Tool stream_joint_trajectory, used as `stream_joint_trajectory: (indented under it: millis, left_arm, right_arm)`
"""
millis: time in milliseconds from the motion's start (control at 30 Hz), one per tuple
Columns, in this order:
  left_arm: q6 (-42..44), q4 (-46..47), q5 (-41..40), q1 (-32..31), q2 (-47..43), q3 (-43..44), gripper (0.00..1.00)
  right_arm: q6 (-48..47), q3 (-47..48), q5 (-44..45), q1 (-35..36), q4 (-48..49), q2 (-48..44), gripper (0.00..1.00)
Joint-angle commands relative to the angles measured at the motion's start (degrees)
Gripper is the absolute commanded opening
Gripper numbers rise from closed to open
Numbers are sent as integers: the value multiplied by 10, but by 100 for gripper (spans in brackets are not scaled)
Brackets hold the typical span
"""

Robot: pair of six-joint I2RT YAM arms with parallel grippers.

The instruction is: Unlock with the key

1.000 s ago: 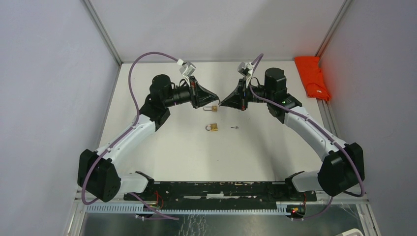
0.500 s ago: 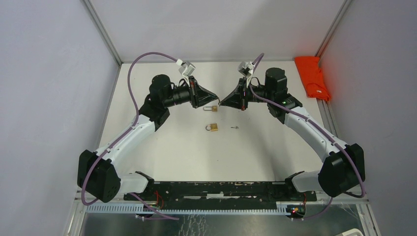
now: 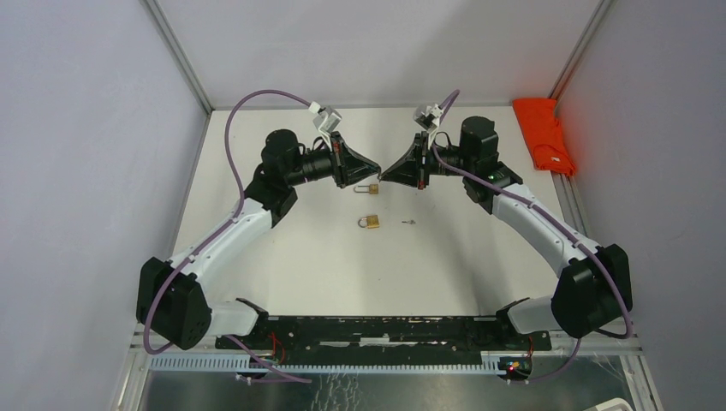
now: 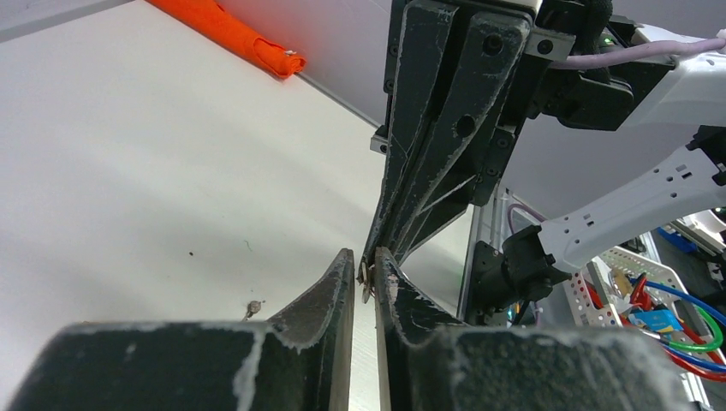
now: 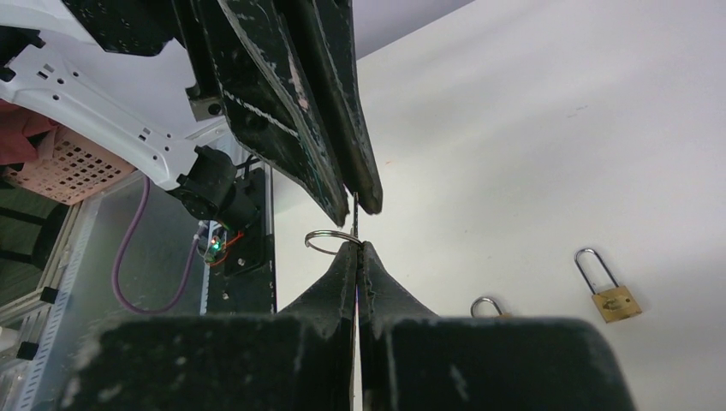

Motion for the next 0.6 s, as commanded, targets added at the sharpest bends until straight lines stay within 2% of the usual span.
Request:
stream_joint_trajectory:
  millis: [0, 133, 367, 567]
  left_arm:
    - [4, 29, 17, -6, 5, 0, 19]
    - [5, 29, 15, -8, 3, 1, 16]
    - [5, 28, 5, -7, -8, 1, 2]
    - [-3, 35, 3, -10, -5, -2, 2]
  right_arm:
    - [13, 10, -14, 4, 44, -4, 0]
    - [15, 12, -17, 4, 43, -3, 0]
    - [11, 1, -15, 4, 41, -7, 0]
    - [12, 9, -12, 5, 38, -3, 0]
